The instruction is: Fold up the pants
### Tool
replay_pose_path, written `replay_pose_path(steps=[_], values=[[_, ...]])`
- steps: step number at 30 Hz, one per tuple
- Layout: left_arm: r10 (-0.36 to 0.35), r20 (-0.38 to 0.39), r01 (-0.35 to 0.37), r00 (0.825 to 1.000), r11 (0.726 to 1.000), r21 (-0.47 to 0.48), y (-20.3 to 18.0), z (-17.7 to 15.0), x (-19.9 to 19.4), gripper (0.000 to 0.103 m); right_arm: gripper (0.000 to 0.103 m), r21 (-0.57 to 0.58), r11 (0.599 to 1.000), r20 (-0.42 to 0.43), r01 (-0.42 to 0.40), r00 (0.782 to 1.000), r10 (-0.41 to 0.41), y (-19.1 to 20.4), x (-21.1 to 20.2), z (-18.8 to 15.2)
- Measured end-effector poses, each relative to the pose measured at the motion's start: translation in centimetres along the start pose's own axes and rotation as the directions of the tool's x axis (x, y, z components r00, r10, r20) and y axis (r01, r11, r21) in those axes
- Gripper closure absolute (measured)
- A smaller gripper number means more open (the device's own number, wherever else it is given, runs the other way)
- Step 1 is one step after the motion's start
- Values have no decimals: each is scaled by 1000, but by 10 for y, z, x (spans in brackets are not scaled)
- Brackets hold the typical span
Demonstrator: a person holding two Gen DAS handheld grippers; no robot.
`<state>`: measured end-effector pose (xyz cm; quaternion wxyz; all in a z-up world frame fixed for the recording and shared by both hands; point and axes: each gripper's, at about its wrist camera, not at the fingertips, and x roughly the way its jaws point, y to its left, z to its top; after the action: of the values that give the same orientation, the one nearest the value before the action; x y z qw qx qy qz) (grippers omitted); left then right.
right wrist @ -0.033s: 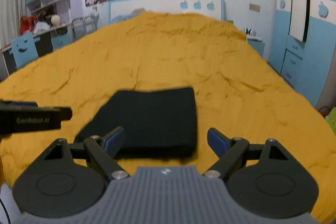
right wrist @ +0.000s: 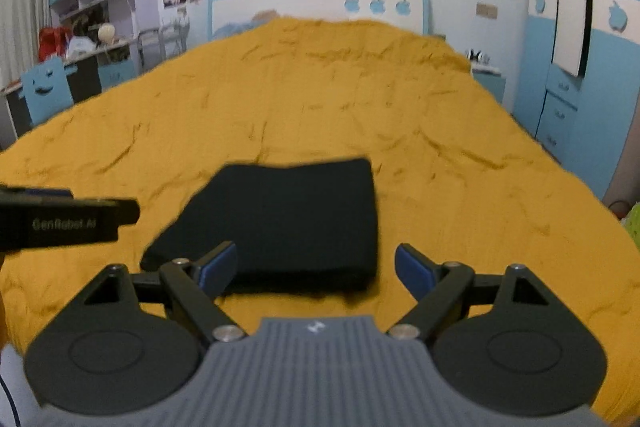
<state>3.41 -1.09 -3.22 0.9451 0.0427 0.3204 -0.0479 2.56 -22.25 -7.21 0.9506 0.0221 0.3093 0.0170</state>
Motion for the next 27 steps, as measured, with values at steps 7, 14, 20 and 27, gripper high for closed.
replay_pose_path(steps=[7,14,20,27], values=[[-20,-56,21,998,1000,19,-8,-13,10,10,21,-18,1000,-64,-9,998,8,10,12,-12],[-32,-74,34,997,999,27,-10,-15,10,10,21,-8,1000,-70,-7,998,7,6,15,-11],[-41,-78,43,996,999,30,-9,-13,9,10,21,-3,1000,-66,-3,998,2,3,14,-8],[-41,-78,43,996,999,28,-10,-13,9,10,21,-7,1000,-67,-4,998,3,3,14,-8]])
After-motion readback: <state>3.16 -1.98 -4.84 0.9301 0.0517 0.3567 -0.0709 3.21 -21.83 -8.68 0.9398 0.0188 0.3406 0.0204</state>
